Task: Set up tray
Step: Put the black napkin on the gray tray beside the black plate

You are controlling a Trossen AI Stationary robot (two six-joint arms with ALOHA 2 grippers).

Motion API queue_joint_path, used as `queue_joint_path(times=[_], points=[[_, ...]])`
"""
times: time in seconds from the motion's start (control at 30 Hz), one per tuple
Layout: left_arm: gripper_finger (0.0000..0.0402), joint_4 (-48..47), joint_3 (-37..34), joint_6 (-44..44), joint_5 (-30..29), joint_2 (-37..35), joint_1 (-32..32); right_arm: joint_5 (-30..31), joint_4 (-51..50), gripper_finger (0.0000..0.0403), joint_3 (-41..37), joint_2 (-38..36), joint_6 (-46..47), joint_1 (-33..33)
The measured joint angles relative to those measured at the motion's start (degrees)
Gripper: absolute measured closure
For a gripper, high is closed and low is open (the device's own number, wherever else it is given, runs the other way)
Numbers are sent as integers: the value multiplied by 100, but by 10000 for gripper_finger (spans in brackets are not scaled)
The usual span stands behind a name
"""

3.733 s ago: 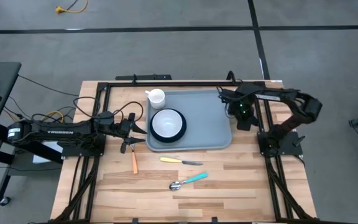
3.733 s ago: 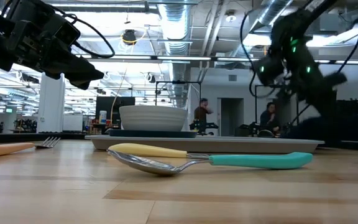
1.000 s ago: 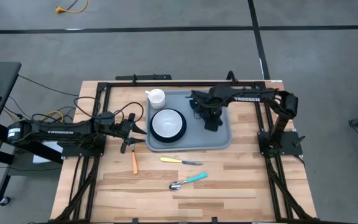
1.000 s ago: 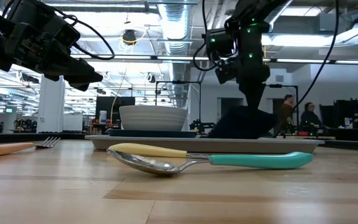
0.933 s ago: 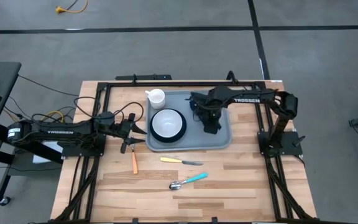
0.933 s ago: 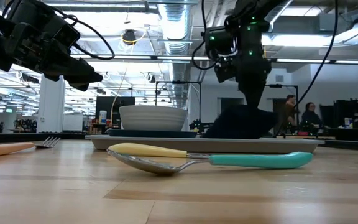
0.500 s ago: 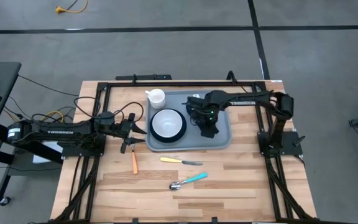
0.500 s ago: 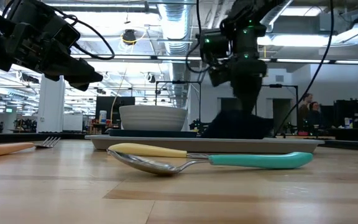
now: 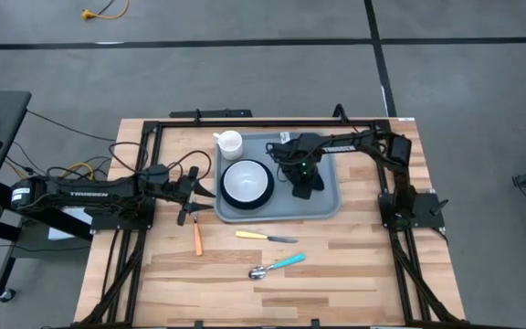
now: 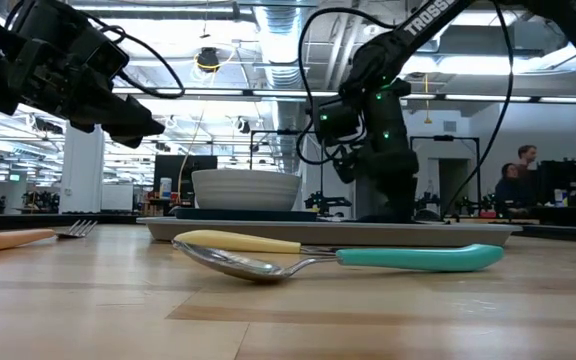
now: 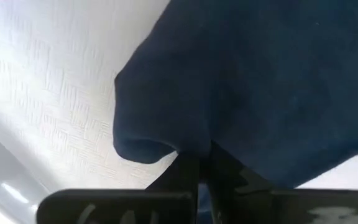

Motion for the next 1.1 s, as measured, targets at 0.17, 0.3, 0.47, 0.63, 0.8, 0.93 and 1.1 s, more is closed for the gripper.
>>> queue_joint_path(times=[0.17, 0.3, 0.47, 0.63, 0.8, 0.93, 1.1], points=[[242, -3, 0, 0, -7, 0, -5, 120, -216, 403, 0, -77, 418, 55], [242, -15, 0, 0, -9, 0, -4, 557, -641, 403, 0, -73, 680, 182], [242, -18, 0, 0, -3, 0, -3, 565, -618, 403, 0, -73, 786, 362], [242, -18, 0, 0, -3, 0, -3, 227, -342, 403, 0, -73, 696, 535], [242, -18, 0, 0, -3, 0, -3, -57, -49, 403, 28, -73, 628, 584], [242, -19, 0, -1, -1, 0, -3, -54, 29, 403, 149, -72, 528, 501], [242, -20, 0, -2, -1, 0, -3, -54, 51, 403, 327, -70, 389, 318]])
